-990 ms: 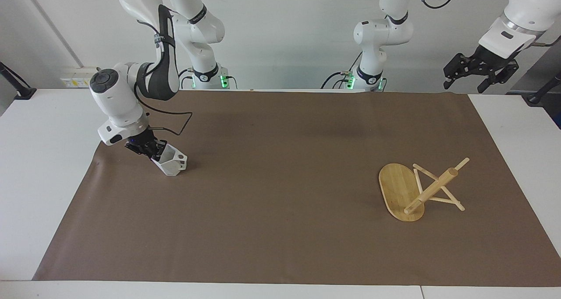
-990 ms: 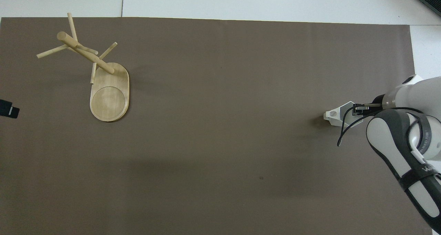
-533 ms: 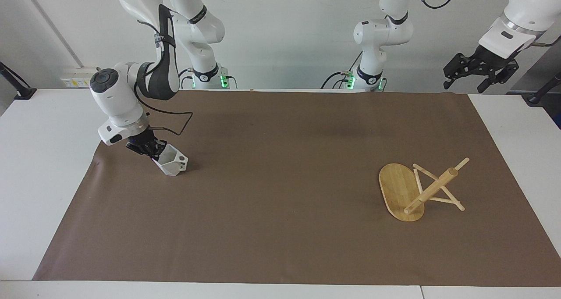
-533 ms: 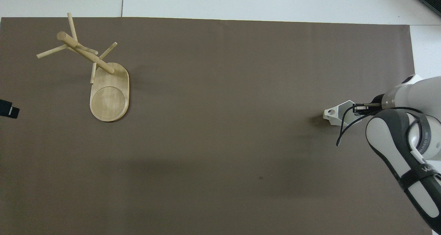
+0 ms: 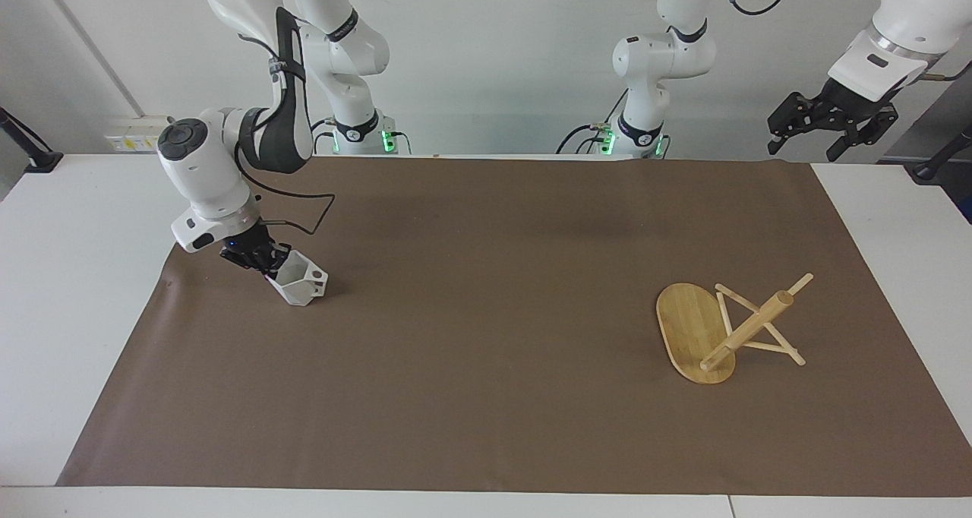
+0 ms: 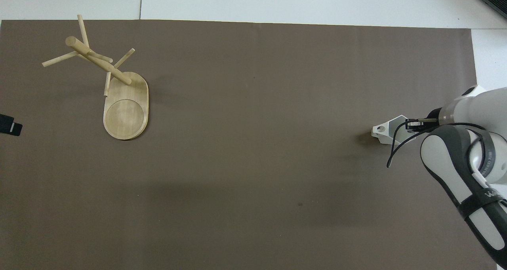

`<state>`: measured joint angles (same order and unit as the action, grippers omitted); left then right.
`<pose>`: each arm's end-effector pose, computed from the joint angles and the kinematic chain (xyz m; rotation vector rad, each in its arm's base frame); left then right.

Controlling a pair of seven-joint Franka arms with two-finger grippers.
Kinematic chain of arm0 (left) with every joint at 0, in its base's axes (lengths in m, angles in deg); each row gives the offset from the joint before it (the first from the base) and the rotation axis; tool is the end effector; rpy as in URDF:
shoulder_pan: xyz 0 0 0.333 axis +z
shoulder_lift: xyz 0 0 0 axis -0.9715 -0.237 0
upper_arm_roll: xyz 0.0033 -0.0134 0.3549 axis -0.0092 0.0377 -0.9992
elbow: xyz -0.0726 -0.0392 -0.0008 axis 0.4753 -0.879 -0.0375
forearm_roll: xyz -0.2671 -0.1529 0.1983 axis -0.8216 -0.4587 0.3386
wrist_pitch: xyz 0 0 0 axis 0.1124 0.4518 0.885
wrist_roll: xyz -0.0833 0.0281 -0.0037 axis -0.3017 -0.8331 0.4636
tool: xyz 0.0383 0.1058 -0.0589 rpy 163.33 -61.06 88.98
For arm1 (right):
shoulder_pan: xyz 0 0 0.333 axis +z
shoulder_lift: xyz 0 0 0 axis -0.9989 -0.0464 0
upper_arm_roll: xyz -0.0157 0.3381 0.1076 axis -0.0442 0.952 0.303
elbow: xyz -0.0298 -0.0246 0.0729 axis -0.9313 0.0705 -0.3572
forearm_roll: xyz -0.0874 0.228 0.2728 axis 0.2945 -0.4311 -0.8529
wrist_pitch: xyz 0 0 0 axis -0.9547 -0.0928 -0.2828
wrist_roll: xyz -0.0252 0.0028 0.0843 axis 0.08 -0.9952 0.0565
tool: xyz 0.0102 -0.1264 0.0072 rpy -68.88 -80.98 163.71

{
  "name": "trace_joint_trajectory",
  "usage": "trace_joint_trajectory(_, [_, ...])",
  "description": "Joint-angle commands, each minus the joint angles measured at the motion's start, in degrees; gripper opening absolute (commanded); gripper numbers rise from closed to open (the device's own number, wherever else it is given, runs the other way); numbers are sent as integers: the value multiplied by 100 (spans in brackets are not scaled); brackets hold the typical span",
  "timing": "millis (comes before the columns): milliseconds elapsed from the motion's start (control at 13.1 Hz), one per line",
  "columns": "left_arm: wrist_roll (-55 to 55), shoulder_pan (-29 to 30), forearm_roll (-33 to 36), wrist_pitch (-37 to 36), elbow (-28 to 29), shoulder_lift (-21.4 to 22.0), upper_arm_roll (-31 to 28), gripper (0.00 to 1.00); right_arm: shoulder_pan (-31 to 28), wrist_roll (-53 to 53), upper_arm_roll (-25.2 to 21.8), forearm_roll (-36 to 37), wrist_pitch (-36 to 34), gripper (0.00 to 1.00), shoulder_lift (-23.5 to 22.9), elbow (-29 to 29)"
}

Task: Hang cup on rack
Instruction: 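Lift the cup with the right gripper while the left gripper approaches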

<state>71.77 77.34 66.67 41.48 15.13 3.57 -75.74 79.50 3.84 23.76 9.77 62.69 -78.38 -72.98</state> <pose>0.4982 0.0099 0.6803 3.0981 -0.2896 -0.0997 0.5474 -0.0583 0.4121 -3.1329 0.0627 -0.0787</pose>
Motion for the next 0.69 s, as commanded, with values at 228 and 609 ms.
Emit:
trace_joint_trajectory(228, [-25, 9, 101, 128, 374, 235, -11, 100, -68, 59, 520, -1112, -252, 0, -83, 616])
trace_joint_trajectory(609, [2, 18, 40, 84, 427, 278, -11, 100, -59, 68, 1248, -2169, -429, 0, -31, 1073])
